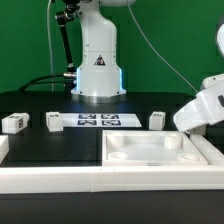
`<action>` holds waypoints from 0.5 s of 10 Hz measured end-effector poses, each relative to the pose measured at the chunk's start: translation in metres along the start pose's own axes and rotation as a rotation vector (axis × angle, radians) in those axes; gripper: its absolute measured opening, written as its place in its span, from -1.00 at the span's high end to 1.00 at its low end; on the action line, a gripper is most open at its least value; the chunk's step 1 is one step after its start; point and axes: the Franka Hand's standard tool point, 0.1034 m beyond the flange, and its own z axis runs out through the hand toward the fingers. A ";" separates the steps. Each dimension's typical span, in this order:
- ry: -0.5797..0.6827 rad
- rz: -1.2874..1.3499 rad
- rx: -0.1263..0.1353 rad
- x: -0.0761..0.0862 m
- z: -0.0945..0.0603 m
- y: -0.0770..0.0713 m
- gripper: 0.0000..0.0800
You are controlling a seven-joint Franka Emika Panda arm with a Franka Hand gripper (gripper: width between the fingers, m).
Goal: Assemble square table
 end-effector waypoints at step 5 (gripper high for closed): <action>-0.001 -0.073 -0.043 0.003 0.005 -0.008 -0.62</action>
Offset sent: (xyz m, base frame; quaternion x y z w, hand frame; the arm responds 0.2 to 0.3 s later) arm -0.0027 -0.0098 -0.0069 -0.0630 0.0145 -0.0737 0.9952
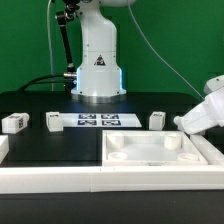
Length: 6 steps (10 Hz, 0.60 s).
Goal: Assemble square table
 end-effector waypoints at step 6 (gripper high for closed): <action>0.007 0.004 0.015 0.001 0.008 0.009 -0.51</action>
Offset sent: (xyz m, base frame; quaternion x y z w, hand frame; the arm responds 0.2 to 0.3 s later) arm -0.0032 -0.0117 -0.0033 -0.0020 0.0071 -0.0014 1.0000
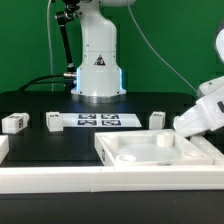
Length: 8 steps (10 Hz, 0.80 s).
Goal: Assemble square table
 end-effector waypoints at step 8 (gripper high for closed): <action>-0.018 -0.018 0.055 -0.016 -0.015 0.006 0.28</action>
Offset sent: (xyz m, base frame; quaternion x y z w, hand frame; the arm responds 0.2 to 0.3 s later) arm 0.0018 0.0015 0.0006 0.0026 0.0001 0.0001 1.0000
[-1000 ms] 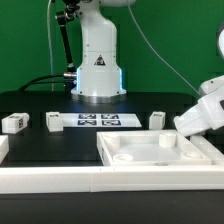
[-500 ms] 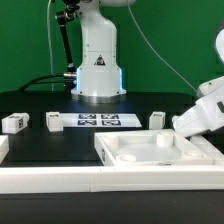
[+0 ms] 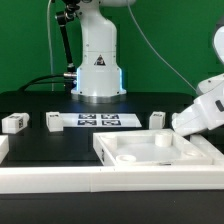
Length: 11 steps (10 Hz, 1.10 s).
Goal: Assemble square table
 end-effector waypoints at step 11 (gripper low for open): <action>0.230 -0.072 0.025 -0.068 -0.069 0.058 0.27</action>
Offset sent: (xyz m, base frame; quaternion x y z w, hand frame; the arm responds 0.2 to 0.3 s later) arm 0.0006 -0.0438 0.0651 0.0405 -0.0569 -0.0399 0.9968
